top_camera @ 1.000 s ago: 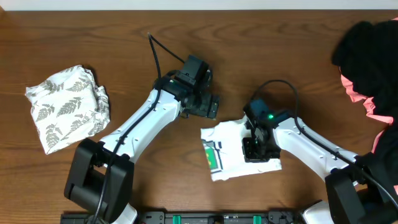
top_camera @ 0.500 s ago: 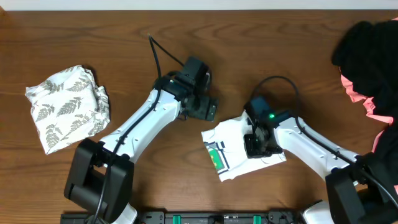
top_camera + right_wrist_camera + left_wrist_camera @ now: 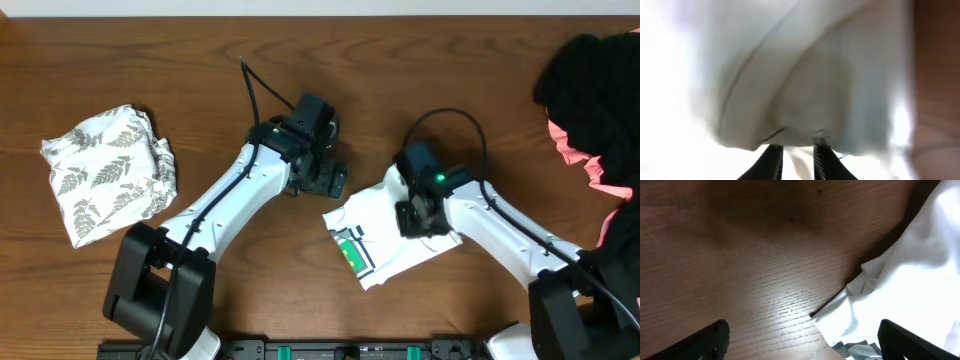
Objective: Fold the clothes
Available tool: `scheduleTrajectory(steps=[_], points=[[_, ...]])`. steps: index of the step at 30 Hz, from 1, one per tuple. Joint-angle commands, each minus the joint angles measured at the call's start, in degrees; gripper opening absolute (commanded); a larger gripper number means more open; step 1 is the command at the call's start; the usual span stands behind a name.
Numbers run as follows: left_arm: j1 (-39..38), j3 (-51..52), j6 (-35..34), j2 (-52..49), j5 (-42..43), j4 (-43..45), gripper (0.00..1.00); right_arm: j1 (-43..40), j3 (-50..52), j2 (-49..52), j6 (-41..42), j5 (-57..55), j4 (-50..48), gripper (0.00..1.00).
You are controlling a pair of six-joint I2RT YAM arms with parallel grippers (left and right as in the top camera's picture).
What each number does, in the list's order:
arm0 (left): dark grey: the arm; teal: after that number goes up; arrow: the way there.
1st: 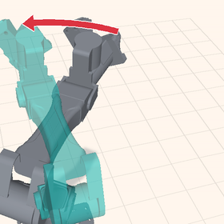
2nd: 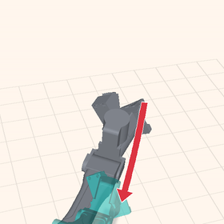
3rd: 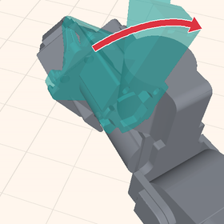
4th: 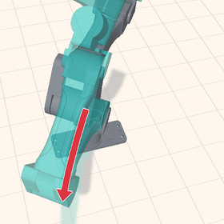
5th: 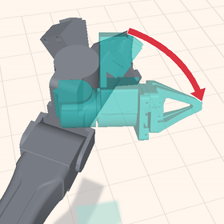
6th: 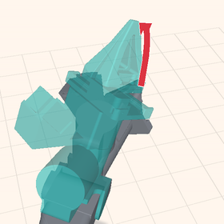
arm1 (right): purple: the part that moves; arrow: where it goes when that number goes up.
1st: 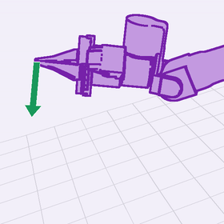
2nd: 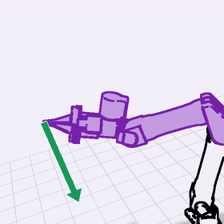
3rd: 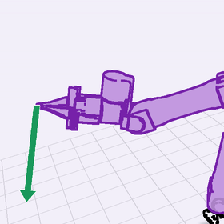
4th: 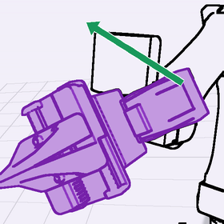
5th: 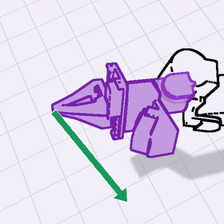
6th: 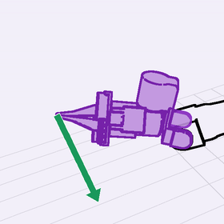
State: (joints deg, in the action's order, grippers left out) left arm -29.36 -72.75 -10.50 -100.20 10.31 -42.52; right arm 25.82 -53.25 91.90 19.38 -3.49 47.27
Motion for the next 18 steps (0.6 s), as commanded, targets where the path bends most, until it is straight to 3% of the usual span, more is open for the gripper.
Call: scheduleTrajectory(steps=[1, 6, 18], points=[[0.2, 0.2, 0.2, -0.4, -0.5, -0.3, 0.95, -1.2, -1.4, 0.2, -0.5, -8.7, -0.3, 0.23], [0.2, 0.2, 0.2, -0.4, -0.5, -0.3, 0.95, -1.7, -1.4, 0.2, -0.6, -11.1, -2.8, 0.3], [0.2, 0.2, 0.1, -0.4, -0.5, -0.3, 0.96, -1.7, -1.4, 0.3, -5.4, -11.1, -6.6, 0.37]])
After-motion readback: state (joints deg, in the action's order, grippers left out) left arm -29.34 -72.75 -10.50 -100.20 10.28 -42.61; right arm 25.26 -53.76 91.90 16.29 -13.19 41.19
